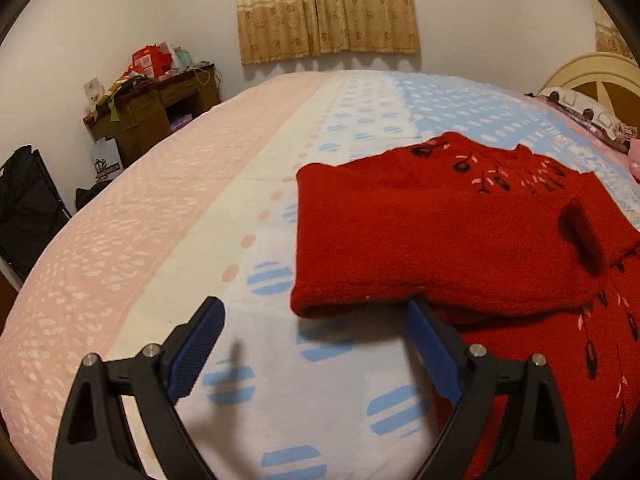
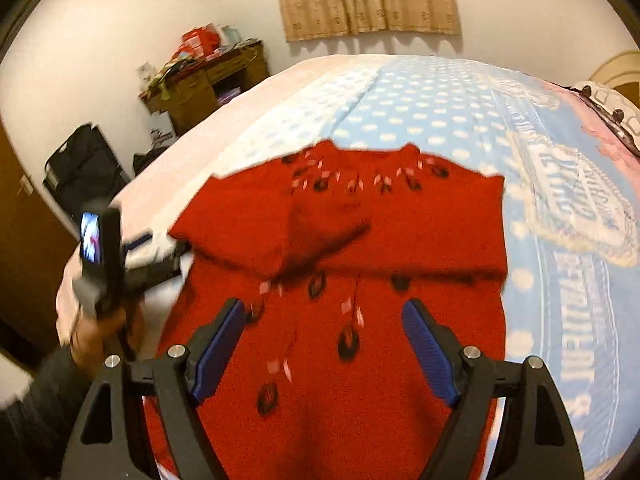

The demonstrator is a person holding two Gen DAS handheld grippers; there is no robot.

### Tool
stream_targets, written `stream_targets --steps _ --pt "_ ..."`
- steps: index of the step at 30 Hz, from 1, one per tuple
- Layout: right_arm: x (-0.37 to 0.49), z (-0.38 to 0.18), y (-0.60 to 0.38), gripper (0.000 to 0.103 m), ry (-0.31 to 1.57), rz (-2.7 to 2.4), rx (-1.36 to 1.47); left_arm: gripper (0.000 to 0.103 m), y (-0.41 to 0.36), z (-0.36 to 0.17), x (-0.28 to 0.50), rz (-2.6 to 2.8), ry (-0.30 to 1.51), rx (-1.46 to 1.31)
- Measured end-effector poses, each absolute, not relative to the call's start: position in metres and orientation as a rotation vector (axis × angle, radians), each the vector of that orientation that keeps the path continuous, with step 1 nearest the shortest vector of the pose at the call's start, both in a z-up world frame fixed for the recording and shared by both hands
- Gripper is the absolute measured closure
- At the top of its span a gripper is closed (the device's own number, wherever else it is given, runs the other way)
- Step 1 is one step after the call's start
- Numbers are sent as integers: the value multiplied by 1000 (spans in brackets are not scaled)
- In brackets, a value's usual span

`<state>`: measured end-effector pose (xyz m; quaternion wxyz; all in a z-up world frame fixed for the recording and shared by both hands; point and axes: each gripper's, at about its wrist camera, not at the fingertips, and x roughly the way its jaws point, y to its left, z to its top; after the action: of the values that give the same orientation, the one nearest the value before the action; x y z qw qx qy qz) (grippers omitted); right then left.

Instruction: Fold small clothes

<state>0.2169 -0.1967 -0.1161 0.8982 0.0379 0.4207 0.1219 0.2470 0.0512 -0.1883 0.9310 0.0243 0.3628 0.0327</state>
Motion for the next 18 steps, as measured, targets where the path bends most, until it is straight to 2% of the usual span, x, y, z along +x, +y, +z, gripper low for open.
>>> stream_targets --steps 2,5,11,12,13,14,15,18 --pt "237 -115 -182 22 871 239 86 4 55 -198 249 40 763 26" --pt "264 -126 -153 22 882 212 57 4 60 -207 253 32 790 -3" --pt "318 -173 -115 32 958 79 -78 4 66 -208 246 24 768 -28" --pt "325 -179 -117 38 972 50 -80 3 66 -208 246 21 766 -27" --pt "329 -183 -120 59 976 33 -77 2 66 -209 246 19 765 -28" --pt "332 -185 -125 72 975 19 -70 2 67 -209 246 17 763 -31" --pt "332 -185 -128 90 974 22 -64 2 68 -209 246 14 761 -35" --pt "325 -174 -137 96 924 18 -71 2 70 -209 244 9 754 -42"
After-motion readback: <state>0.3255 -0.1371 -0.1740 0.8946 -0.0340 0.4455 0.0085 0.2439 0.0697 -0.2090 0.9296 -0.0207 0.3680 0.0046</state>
